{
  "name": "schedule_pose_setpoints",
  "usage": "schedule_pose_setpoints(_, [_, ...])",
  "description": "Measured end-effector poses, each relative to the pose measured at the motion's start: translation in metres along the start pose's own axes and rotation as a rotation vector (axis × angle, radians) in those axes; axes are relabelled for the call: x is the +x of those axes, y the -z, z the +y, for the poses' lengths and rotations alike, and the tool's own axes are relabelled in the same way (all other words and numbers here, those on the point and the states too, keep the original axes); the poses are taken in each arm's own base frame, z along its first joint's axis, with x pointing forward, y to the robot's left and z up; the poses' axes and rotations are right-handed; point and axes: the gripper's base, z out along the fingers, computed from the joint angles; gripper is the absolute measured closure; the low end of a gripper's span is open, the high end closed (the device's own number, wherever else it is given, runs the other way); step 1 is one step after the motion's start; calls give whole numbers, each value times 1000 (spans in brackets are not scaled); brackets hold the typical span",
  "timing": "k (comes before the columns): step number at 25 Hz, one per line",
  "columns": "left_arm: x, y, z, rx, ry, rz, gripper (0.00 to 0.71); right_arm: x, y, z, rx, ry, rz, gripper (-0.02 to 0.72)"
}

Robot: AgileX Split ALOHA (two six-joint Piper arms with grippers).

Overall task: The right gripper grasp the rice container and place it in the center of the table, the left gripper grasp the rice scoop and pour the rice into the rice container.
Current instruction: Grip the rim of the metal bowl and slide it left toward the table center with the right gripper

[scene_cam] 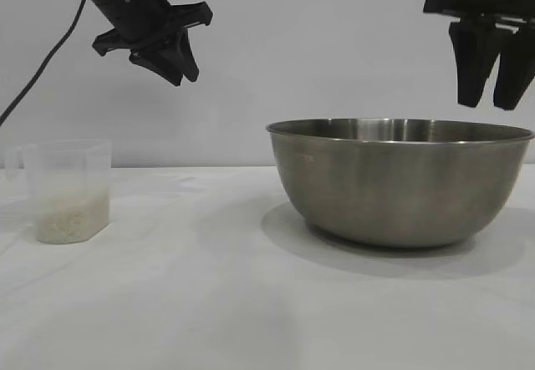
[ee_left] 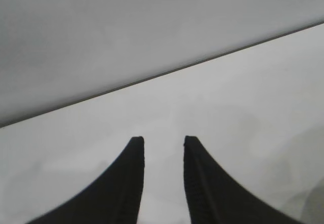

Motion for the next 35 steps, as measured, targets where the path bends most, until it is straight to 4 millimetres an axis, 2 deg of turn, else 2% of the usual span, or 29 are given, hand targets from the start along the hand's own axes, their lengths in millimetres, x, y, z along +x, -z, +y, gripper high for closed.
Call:
schedule_pose_setpoints(4, [0, 0, 0, 0, 0, 0, 550, 0, -16, -6, 2, -10, 41, 403])
schedule_pose_setpoints(7, [-1, 1, 0, 0, 0, -2, 550, 0, -20, -7, 6, -15, 56, 611])
schedule_pose_setpoints(8, [-1, 1, 0, 0, 0, -2, 550, 0, -20, -7, 6, -16, 56, 649])
schedule_pose_setpoints(9, [-1, 1, 0, 0, 0, -2, 550, 0, -20, -7, 4, -22, 55, 649])
schedule_pose_setpoints(10, [-1, 1, 0, 0, 0, -2, 550, 0, -20, -7, -2, -26, 54, 703])
schedule_pose_setpoints(16, [-1, 1, 0, -1, -4, -1, 550, -3, -20, -1, -45, -54, 27, 703])
schedule_pose_setpoints(25, [-1, 1, 0, -1, -4, -1, 550, -11, -28, 38, -81, 9, -15, 703])
schedule_pose_setpoints(27, [-1, 1, 0, -1, -4, -1, 550, -11, -29, 39, -84, 9, -16, 703])
schedule_pose_setpoints(28, [-1, 1, 0, -1, -4, -1, 550, -11, -29, 39, -84, 9, -16, 649])
schedule_pose_setpoints(29, [-1, 1, 0, -1, -4, -1, 550, -11, -29, 39, -82, 10, -16, 649])
schedule_pose_setpoints(33, [-1, 1, 0, -1, -4, -1, 550, -11, -28, 38, -70, 18, -16, 361])
schedule_pose_setpoints(35, [-1, 1, 0, -1, -4, -1, 550, -10, -21, 37, -53, 32, -30, 276])
